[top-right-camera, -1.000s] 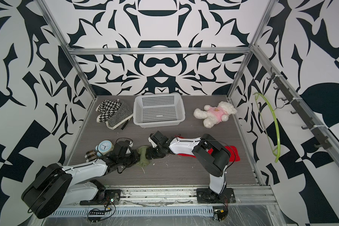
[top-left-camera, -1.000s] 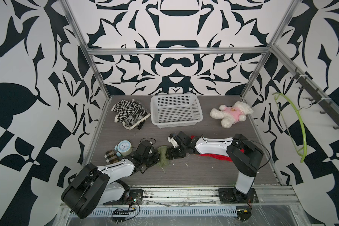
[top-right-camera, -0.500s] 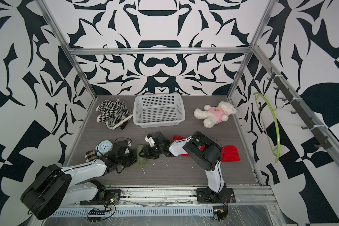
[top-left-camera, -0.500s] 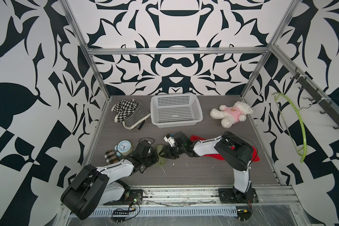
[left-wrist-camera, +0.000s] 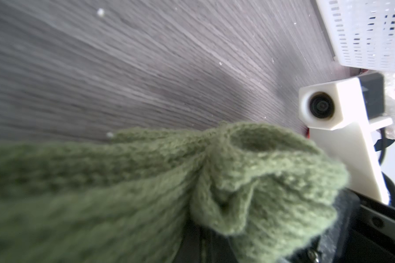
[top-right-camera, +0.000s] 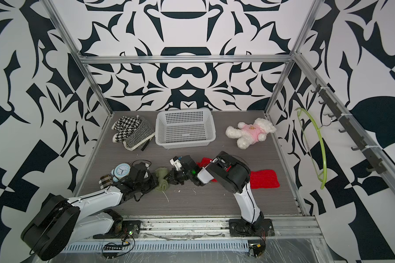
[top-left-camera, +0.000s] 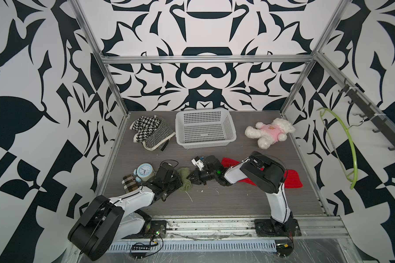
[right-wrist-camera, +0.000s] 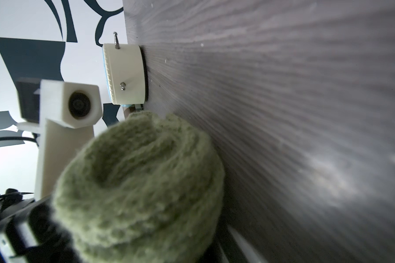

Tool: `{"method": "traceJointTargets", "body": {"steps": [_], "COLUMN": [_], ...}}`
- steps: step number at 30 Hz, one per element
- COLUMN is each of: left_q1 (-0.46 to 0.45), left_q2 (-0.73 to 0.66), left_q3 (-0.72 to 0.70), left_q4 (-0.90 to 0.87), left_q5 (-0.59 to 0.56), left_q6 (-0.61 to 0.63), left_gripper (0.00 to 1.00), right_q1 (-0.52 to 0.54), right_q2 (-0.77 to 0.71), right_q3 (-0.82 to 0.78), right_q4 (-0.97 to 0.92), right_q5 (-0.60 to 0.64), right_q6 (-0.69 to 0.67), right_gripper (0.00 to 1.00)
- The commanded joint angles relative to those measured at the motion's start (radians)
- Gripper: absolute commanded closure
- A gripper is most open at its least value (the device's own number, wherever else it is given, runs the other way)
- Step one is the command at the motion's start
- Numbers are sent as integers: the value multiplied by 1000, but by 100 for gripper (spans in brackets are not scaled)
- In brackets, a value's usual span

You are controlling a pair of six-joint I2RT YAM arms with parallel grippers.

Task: Roll up the scarf and place it into the basket
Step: Roll the scarf at the center of the board.

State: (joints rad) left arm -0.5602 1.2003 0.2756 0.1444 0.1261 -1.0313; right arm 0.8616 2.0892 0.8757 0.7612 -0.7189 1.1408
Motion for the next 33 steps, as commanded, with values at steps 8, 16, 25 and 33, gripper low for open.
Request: {"method": "traceJointTargets", "body": {"steps": [8, 16, 25, 33], "left_q1": [-24, -15, -21, -137], "left_q2": [-186, -242, -265, -193], "left_q3": [65, 92, 147, 198], "left_q4": [-434, -456, -409, -340], "left_q5": [-1, 45, 139, 138], "left_q6": [69, 61, 16, -29], "left_gripper": [30, 17, 19, 19], "right_q1": [117, 77, 21, -3], "right_q2": [-107, -196, -262, -280], "right_q3": [57, 121, 180, 244], "right_q4": [-831, -1111, -1301, -1382], "right_q5": [115, 213, 296, 356], "right_q6": [-322, -461, -544, -567], "right_gripper": [100, 100, 100, 100]}}
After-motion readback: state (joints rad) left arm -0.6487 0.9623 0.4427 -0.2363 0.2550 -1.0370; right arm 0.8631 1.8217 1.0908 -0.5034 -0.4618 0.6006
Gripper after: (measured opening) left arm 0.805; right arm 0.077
